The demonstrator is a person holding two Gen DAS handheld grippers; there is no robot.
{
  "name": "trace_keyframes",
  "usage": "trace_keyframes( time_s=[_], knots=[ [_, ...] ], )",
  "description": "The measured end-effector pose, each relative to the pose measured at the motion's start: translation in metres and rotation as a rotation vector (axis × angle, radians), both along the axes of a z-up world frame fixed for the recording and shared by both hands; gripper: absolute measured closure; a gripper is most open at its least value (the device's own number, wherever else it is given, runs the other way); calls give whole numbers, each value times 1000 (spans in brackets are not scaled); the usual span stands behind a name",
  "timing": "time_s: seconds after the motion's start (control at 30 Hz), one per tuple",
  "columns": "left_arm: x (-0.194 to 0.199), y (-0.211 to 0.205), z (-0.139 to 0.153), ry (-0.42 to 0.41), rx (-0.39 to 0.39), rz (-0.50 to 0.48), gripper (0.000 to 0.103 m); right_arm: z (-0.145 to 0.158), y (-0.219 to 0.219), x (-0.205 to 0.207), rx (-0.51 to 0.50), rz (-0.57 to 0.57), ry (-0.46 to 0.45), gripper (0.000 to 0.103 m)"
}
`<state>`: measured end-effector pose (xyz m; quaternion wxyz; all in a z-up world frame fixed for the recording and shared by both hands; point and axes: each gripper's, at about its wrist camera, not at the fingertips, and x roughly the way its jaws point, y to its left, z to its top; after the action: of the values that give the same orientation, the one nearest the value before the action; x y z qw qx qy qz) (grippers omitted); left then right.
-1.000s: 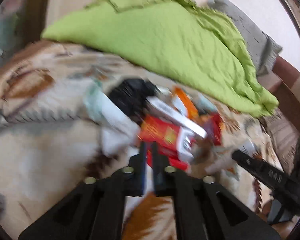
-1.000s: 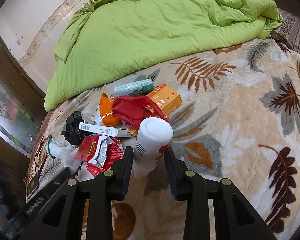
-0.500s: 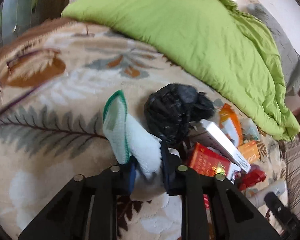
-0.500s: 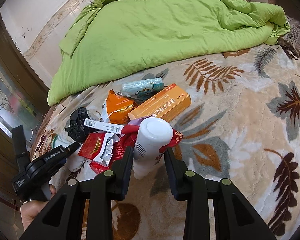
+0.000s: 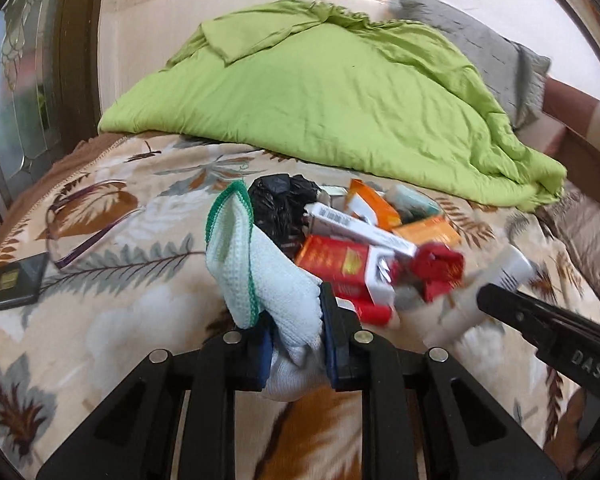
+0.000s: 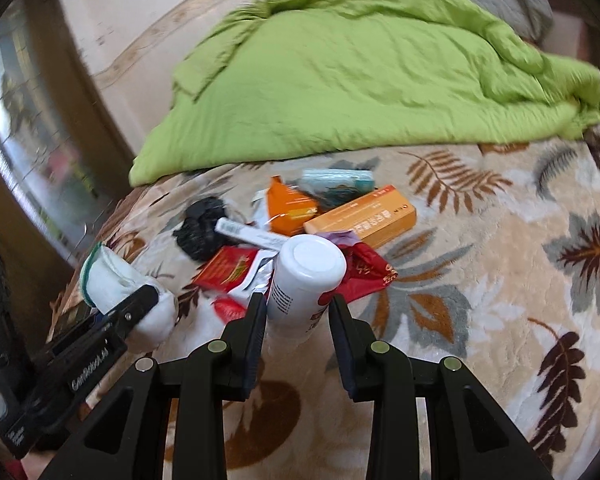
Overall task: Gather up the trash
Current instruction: 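Lift the bottle and cloth and carry both toward the red mesh wastebasket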
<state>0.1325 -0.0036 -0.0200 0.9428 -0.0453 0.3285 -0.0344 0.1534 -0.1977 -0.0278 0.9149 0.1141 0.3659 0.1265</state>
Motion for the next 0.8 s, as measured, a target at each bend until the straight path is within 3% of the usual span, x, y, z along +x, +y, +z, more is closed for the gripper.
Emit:
trace_keyframes(
  time_s=[0.27, 0.47, 0.8],
  knots=[
    [-67, -7, -6, 8, 17, -52, 83, -1, -4, -59, -41, 47, -11, 68],
    [-60, -16, -16, 16, 52, -55, 83, -1, -4, -93, -72, 53, -30, 68],
    [-50, -18, -21, 27, 82, -50, 83, -13, -4, -77, -68, 31, 14, 68]
  ],
)
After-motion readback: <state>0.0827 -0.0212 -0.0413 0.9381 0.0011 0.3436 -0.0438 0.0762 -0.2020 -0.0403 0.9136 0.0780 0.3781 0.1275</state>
